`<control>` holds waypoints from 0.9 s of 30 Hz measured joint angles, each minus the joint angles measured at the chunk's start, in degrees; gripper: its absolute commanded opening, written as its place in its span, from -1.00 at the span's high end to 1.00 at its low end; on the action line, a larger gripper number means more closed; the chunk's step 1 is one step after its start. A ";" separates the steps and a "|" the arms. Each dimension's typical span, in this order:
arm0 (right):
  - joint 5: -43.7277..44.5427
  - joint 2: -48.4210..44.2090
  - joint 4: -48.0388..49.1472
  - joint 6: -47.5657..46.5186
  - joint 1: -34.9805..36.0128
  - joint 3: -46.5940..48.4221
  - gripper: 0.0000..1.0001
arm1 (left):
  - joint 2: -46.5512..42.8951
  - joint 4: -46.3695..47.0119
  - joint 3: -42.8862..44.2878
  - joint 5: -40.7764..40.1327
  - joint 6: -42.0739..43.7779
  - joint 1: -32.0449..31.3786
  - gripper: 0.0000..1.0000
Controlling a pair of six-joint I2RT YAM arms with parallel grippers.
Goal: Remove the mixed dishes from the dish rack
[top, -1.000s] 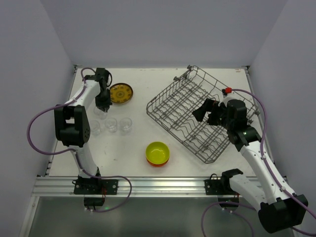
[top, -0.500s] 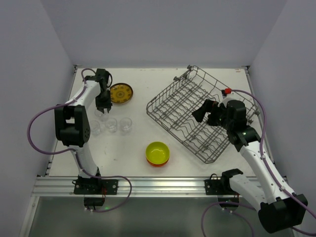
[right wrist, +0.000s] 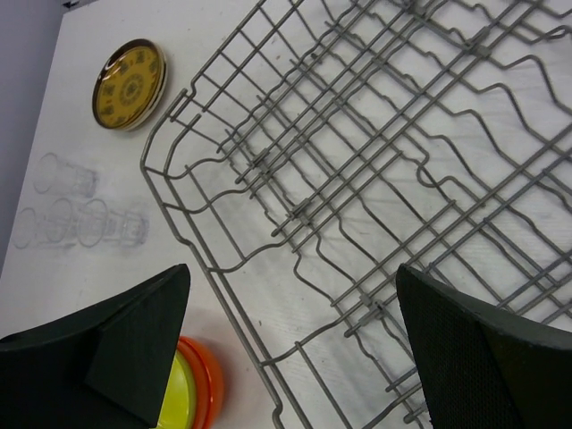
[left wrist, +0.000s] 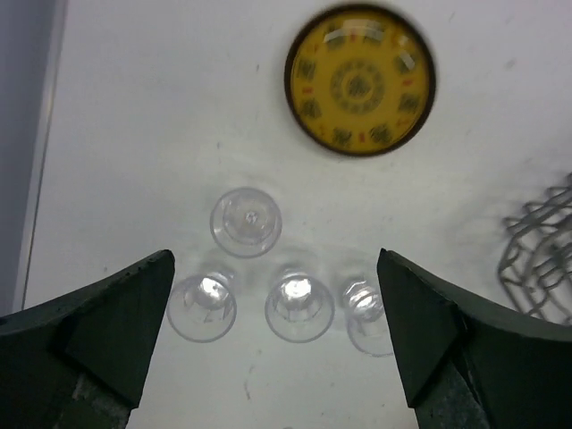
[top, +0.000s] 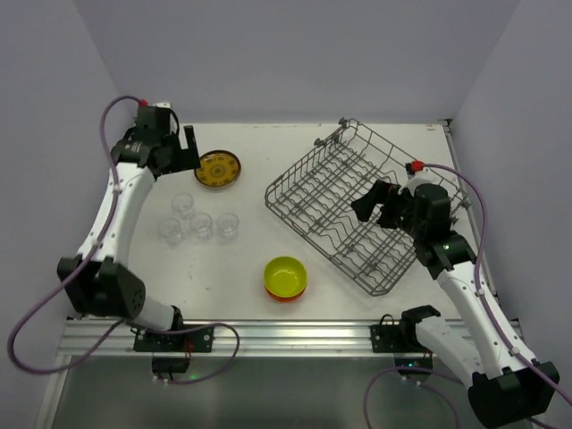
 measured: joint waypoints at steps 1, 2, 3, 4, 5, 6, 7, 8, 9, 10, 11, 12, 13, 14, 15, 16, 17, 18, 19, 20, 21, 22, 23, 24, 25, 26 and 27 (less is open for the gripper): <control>1.18 -0.70 -0.33 -0.11 0.02 0.00 -0.98 | -4.48 1.79 -0.52 -0.44 -0.24 -0.26 -1.00; 2.73 -1.40 -0.85 -0.17 0.09 0.07 -0.98 | -8.76 3.34 -1.36 -1.27 -0.42 -0.55 -1.00; 4.33 -1.95 -1.88 -0.15 0.13 0.35 -0.98 | -13.18 5.11 -2.69 -2.93 -0.52 -1.33 -1.00; 6.73 -2.64 -3.21 -0.15 0.20 0.74 -0.98 | -17.64 6.99 -4.44 -4.72 -0.61 -2.21 -1.00; 9.66 -3.39 -5.07 -0.17 0.35 1.62 -0.98 | -21.79 8.28 -6.40 -6.38 -0.68 -3.37 -1.00; 11.15 -3.82 -6.43 -0.24 0.39 2.43 -0.98 | -25.33 9.22 -8.26 -7.76 -0.70 -4.59 -1.00; 12.83 -4.44 -7.76 -0.35 0.42 3.52 -0.98 | -28.79 10.23 -10.12 -8.74 -0.74 -5.70 -1.00; 14.23 -5.01 -9.27 -0.50 0.44 4.85 -0.98 | -31.98 10.93 -11.80 -9.49 -0.76 -6.40 -1.00; 15.45 -5.64 -10.95 -0.59 0.57 6.40 -0.98 | -34.10 11.10 -12.96 -10.14 -0.85 -6.67 -1.00; 16.41 -6.40 -12.28 -0.74 0.72 7.96 -0.98 | -37.07 11.32 -14.36 -11.17 -0.87 -6.69 -1.00; 17.46 -7.67 -13.60 -1.01 0.98 9.55 -0.98 | -38.99 11.39 -15.32 -12.00 -0.87 -6.69 -1.00; 17.88 -9.16 -14.64 -1.36 1.14 10.78 -0.98 | -40.72 11.30 -15.98 -12.72 -0.85 -6.69 -1.00; 18.18 -10.47 -15.34 -1.64 1.22 11.56 -0.98 | -42.32 11.17 -16.41 -13.33 -0.83 -6.69 -1.00; 18.75 -12.57 -16.76 -2.16 1.40 12.76 -0.98 | -43.74 10.71 -16.59 -13.75 -0.72 -6.69 -1.00; 18.84 -13.90 -17.77 -2.51 1.42 13.62 -0.98 | -44.98 10.49 -16.76 -14.19 -0.52 -6.71 -1.00; 19.21 -16.06 -19.17 -3.17 1.42 15.02 -0.98 | -46.56 10.10 -16.87 -14.75 -0.44 -6.69 -1.00; 19.50 -17.68 -20.17 -3.54 1.42 16.26 -0.98 | -48.48 9.49 -17.25 -15.34 -0.37 -6.69 -1.00; 20.13 -18.95 -21.11 -3.85 1.49 17.57 -0.98 | -49.42 9.18 -17.46 -15.50 -0.31 -6.69 -1.00; 20.41 -20.13 -22.01 -4.11 1.60 18.82 -0.98 | -51.12 8.96 -18.05 -15.82 -0.17 -6.69 -1.00; 20.68 -20.83 -22.71 -4.31 1.70 19.63 -0.98 | -52.76 8.57 -18.78 -16.06 0.00 -6.71 -1.00; 20.68 -21.57 -23.39 -4.72 1.77 20.39 -0.98 | -54.58 8.39 -19.78 -16.20 0.35 -6.69 -1.00; 20.70 -22.12 -24.06 -5.20 1.79 20.94 -0.98 | -56.28 8.09 -20.87 -16.06 0.79 -6.69 -1.00; 20.72 -22.45 -24.76 -5.75 1.79 21.22 -0.98 | -57.88 7.63 -21.94 -15.76 1.18 -6.69 -1.00; 20.96 -22.60 -25.68 -6.36 1.79 21.33 -0.98 | -59.12 7.34 -22.75 -15.28 1.33 -6.69 -1.00; 21.55 -22.62 -26.69 -7.08 1.79 21.33 -0.98 | -60.89 7.08 -24.06 -14.36 1.38 -6.71 -1.00; 21.99 -22.62 -27.74 -7.85 1.79 21.33 -0.98 | -61.96 6.69 -24.90 -13.84 1.40 -6.71 -1.00; 22.73 -22.62 -28.83 -8.63 1.86 21.33 -0.98 | -63.39 6.64 -25.99 -13.20 1.46 -6.69 -1.00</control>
